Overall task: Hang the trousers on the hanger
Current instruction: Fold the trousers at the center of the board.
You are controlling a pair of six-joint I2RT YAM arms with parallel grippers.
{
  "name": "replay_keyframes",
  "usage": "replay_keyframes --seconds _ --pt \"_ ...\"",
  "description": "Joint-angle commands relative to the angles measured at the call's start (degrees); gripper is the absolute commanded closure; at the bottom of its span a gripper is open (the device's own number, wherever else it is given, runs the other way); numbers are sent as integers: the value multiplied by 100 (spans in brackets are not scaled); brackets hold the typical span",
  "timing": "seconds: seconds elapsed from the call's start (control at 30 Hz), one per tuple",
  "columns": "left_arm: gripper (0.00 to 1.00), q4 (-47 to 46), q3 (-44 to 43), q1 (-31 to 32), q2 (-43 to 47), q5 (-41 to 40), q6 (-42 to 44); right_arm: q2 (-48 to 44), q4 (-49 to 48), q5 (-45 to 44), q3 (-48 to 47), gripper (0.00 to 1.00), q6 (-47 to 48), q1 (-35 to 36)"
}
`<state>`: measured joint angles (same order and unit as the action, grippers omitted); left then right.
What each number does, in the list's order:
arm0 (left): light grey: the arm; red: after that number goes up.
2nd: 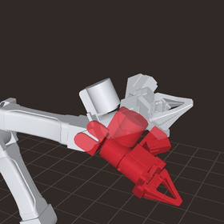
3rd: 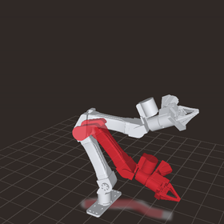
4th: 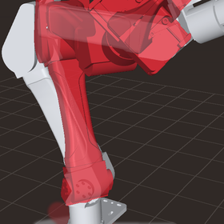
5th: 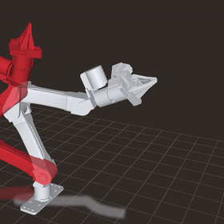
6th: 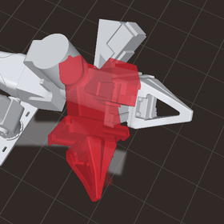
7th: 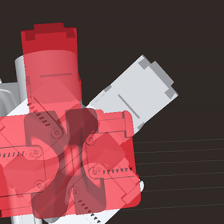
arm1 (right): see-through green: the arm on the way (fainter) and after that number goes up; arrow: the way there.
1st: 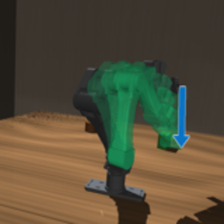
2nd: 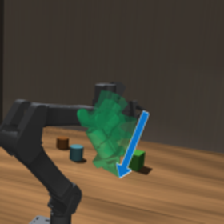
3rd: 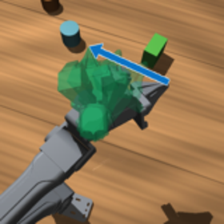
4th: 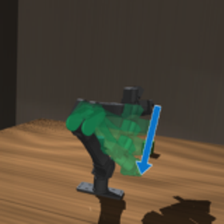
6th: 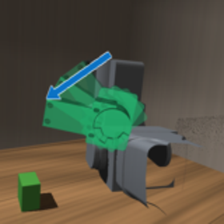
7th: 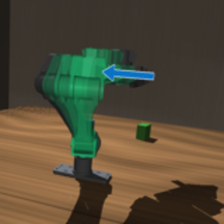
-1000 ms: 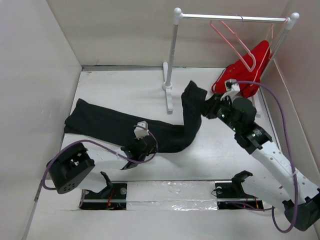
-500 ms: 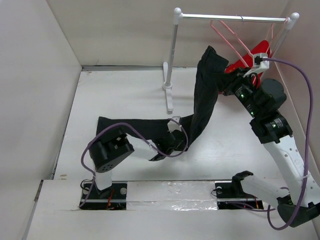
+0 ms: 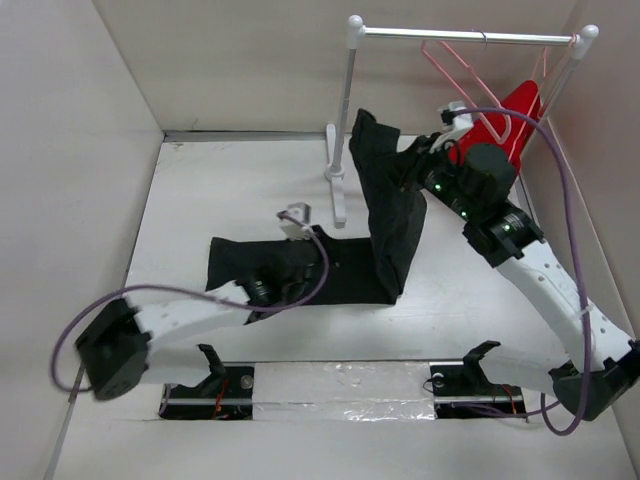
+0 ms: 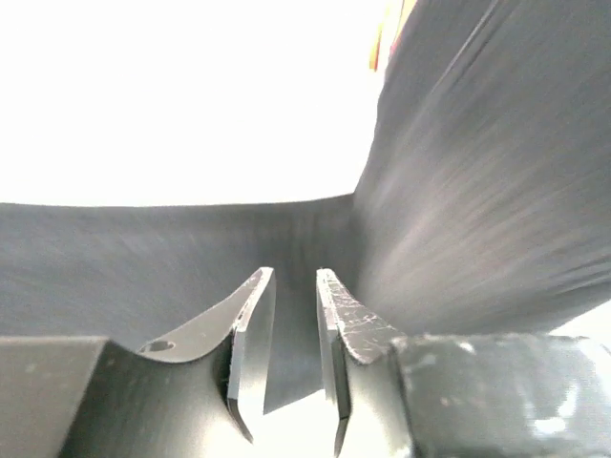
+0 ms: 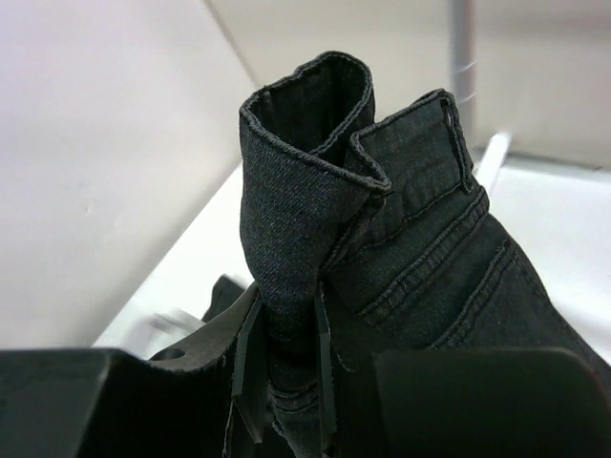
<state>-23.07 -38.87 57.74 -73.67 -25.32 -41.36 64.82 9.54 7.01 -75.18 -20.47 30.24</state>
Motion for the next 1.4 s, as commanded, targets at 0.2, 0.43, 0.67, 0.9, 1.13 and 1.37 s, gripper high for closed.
replay_keyframes --seconds 0.2,0.43,0.67,0.9,1.13,1.37 --pt "82 2481 390 -1027 4209 -1334 -4 1515 -1094 -261 -884 100 157 1289" --pt "83 3721 -488 -1080 5336 -2265 50 3360 -1016 -331 -1885 100 306 2528" --pt "79 4354 -595 -1080 5872 -2697 -205 5312 -568 -60 -2774 37 237 3400" --pt "72 4443 -499 -1080 6005 -2829 -513 4507 -1208 214 -1704 24 17 3112" --pt "72 3397 265 -1080 5003 -1794 -469 2705 -1859 -155 820 100 -124 2479" --pt "72 1423 820 -1080 2477 -300 -381 1755 -2078 -366 2884 100 -326 1846"
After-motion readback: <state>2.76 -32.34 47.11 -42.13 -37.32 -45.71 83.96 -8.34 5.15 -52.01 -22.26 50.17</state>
